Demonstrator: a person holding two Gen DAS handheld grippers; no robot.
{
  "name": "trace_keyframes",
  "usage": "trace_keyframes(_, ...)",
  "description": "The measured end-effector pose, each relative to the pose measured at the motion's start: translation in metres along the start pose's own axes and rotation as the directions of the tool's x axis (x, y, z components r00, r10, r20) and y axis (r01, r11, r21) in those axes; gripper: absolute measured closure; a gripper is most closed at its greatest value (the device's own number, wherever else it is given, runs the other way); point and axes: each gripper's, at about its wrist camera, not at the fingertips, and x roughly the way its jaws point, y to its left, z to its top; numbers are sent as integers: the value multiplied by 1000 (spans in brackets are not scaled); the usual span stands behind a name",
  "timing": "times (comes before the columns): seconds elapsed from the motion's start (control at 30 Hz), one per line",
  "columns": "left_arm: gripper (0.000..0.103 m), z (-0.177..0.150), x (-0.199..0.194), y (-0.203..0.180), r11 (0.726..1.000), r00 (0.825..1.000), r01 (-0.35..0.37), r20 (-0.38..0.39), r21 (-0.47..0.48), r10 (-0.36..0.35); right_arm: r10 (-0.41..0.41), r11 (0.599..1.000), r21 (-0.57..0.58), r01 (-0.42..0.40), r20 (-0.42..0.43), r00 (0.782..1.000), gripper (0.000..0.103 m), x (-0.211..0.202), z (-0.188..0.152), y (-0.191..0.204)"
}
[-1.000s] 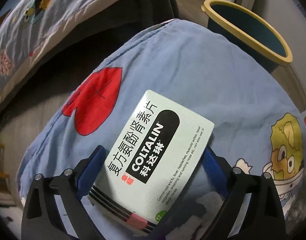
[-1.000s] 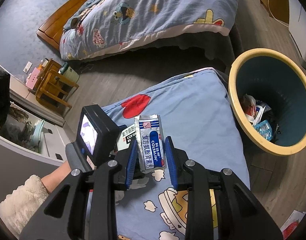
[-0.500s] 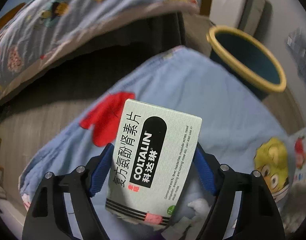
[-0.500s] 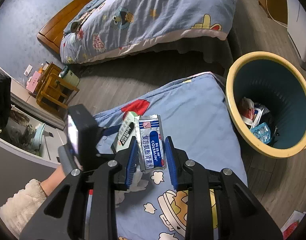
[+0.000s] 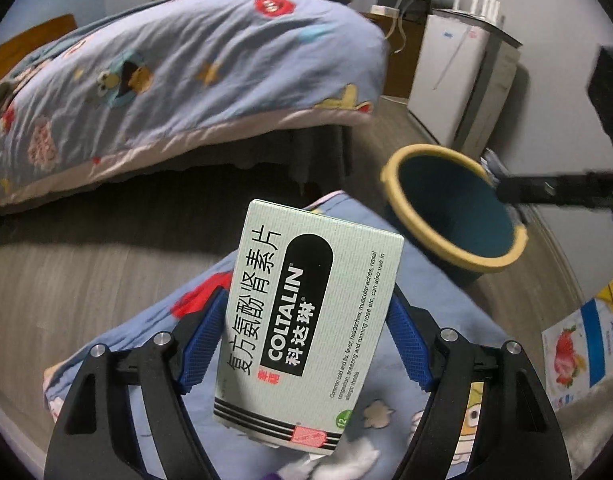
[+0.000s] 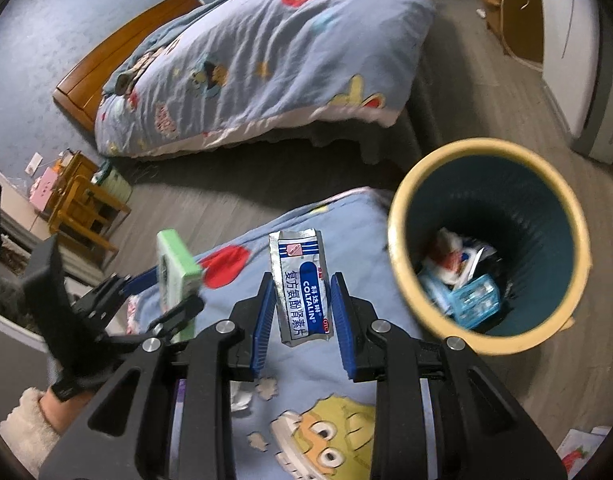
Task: Collect trash
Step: 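Carry the sachet and medicine box over the teal bin and open both tools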
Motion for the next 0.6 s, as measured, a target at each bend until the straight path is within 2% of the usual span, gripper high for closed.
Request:
trace_keyframes(0.27,26,24,-7,-63,995,998,65,12,70,-66,-121,985,133,110,78,990,75,-22,23,-77)
trace_keyframes(0.47,26,52,4,-106,991,995,99,21,95,-101,-225,950,233,208,45,973,75,-19,19,-136)
trace_keyframes(0.6,26,66,19,-130,988,994,105,7,116,-106,-253,940,243,240,26,967,75,-14,16,-153)
